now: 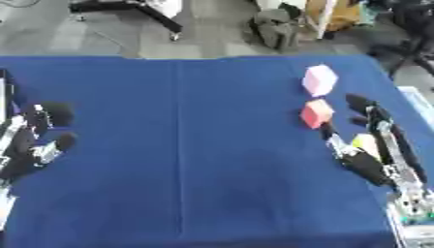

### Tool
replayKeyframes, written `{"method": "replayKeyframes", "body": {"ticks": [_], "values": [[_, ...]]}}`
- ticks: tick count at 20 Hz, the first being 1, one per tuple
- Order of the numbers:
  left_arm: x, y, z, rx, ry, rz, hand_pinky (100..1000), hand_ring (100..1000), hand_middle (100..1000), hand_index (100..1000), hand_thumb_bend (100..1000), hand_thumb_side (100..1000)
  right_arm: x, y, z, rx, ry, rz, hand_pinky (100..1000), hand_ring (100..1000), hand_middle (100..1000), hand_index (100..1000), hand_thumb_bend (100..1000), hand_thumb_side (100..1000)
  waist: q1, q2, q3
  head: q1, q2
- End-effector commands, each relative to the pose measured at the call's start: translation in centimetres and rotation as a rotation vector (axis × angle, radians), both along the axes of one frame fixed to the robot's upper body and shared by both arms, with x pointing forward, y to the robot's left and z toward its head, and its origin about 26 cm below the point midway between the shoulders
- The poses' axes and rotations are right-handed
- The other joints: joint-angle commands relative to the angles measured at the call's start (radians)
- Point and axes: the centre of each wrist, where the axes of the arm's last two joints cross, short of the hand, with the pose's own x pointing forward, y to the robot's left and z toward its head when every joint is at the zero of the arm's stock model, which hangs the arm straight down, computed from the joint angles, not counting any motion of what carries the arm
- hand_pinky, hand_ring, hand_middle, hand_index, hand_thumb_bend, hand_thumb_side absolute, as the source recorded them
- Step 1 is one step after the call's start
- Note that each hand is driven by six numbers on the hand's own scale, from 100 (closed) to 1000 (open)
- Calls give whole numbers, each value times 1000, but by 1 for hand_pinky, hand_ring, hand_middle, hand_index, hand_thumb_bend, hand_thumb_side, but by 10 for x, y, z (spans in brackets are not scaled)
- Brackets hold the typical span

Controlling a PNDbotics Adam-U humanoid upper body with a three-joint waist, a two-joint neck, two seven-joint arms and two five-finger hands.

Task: Pick up the objects with one hand, pass them to the other hand, and then place them into the box on the other side of the table.

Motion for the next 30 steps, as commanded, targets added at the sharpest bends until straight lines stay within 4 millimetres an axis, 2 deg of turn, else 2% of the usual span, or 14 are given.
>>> {"method": "replayKeyframes", "body": {"ticks": [1, 7, 8, 9, 13, 16, 21, 25, 30], "values": [[0, 2, 4, 8, -8, -5, 758, 722, 622, 744, 749, 547, 3, -21, 16, -112, 0, 1, 854, 923, 910, 920, 344, 547, -3, -14, -2, -35, -1], [-1, 5, 1, 24, 7, -11, 757, 722, 623, 743, 778, 574, 11, -42, 17, -278, 117, 86, 853, 924, 897, 921, 395, 526, -19, -21, -3, -62, -1], [-1, 6, 1, 28, 9, -10, 757, 722, 623, 743, 779, 580, 13, -44, 16, -319, 140, 108, 856, 929, 897, 934, 371, 587, -22, -22, -2, -65, -1], [-2, 6, 1, 31, 12, -10, 757, 722, 623, 743, 780, 587, 16, -46, 15, -364, 164, 131, 857, 930, 910, 939, 422, 524, -25, -22, -3, -67, -1], [-3, 8, -1, 39, 20, -8, 757, 722, 623, 743, 779, 592, 30, -56, 16, -550, 259, 204, 859, 933, 919, 954, 449, 528, -31, -26, -9, -68, -1], [-3, 8, -1, 35, 19, -7, 757, 725, 624, 743, 777, 594, 39, -75, 34, -628, 299, 209, 858, 933, 918, 952, 447, 526, -27, -28, -10, -67, -1], [-2, 6, 0, 24, 16, -8, 755, 723, 622, 742, 770, 602, 34, -100, 74, -674, 279, 173, 858, 932, 915, 951, 440, 528, -17, -27, -1, -69, -1], [-3, 5, -3, 19, 24, -12, 755, 721, 622, 742, 769, 605, 33, -108, 84, -670, 323, 177, 861, 935, 919, 957, 453, 530, -18, -31, 1, -70, -1], [-3, 6, -3, 19, 28, -13, 755, 719, 622, 743, 765, 608, 34, -118, 81, -708, 392, 158, 865, 939, 921, 962, 459, 537, -18, -33, 3, -72, -1]]}}
